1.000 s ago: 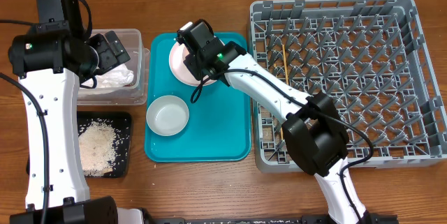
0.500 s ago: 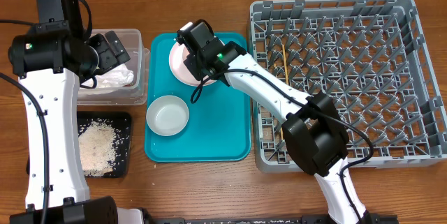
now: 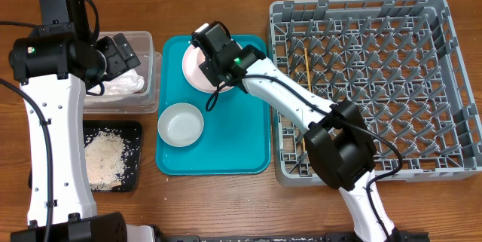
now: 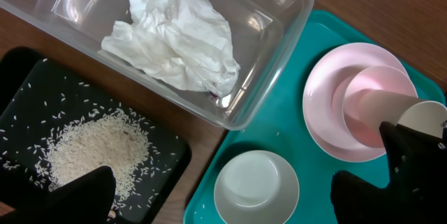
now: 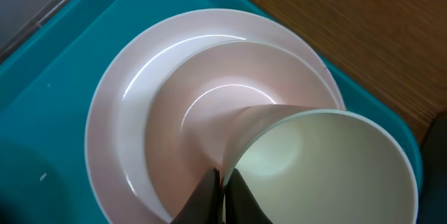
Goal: Sort waste into correct bins and load items into the dishwasher
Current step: 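Grasp the white paper cup with the right gripper and lift it, then carry the cup to the rack's back row and tip it upside down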
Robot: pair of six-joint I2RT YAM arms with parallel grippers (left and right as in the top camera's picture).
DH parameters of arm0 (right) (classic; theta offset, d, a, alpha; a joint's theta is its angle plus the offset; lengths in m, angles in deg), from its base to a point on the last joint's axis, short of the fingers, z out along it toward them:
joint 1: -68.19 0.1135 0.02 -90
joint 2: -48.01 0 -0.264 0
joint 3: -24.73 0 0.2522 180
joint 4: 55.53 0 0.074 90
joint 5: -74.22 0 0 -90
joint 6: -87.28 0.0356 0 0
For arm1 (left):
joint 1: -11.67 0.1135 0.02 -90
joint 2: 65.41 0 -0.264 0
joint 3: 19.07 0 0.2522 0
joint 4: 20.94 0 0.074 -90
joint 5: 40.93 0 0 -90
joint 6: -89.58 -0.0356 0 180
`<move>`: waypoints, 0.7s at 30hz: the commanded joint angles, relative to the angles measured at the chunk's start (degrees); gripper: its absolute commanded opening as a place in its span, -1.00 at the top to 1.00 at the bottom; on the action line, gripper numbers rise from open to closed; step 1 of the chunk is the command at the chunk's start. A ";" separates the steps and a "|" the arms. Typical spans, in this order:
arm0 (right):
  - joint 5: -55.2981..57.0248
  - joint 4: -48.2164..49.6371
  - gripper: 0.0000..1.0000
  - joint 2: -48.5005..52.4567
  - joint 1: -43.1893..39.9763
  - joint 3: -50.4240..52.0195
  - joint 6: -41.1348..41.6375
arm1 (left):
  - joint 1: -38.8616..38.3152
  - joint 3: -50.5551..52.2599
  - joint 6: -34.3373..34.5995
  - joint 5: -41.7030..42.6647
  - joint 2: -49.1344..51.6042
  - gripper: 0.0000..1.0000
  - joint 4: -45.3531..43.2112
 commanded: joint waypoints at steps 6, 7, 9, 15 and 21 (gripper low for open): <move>4.35 0.37 0.92 -13.49 -0.28 -0.35 0.44 | 0.22 -0.94 -0.31 -0.31 0.02 -1.00 -0.04; 3.50 -0.17 0.92 -15.69 -0.61 -0.35 0.44 | 0.22 -0.94 -0.31 -0.31 0.02 -1.00 -0.07; 0.52 -1.36 0.92 -20.02 -1.64 -0.35 0.50 | 0.22 -0.94 -0.31 -0.31 0.02 -1.00 -0.07; -21.86 -5.16 0.92 -29.75 -11.37 -0.35 5.81 | 0.22 -0.94 -0.31 -0.31 0.02 -1.00 -0.07; -58.31 -8.94 0.92 -29.44 -28.76 -0.15 9.90 | 0.22 -0.94 -0.31 -0.31 0.02 -1.00 -0.04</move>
